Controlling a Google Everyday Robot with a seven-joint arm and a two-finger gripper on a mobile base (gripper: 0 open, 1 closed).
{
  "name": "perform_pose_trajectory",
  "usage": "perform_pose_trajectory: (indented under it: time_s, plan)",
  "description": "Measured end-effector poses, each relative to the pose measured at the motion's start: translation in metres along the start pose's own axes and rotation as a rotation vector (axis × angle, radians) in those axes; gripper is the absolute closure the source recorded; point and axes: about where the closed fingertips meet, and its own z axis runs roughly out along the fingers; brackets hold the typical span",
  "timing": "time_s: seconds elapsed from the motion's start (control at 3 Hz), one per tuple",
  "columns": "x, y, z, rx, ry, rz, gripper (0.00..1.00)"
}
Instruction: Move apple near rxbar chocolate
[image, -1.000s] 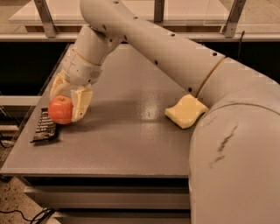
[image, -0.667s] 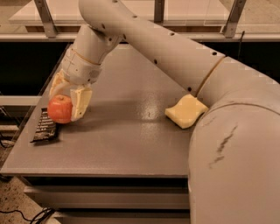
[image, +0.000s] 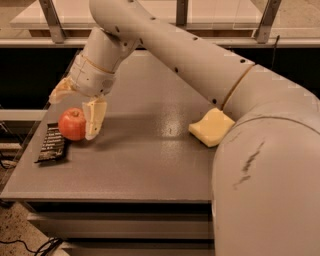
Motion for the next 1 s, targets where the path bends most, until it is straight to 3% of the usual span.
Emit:
perform_pose_trajectory:
  time_s: [1.0]
  plan:
    - [-0.0001, -0.0050, -0.0029, 0.015, -0.031, -0.040, 0.00]
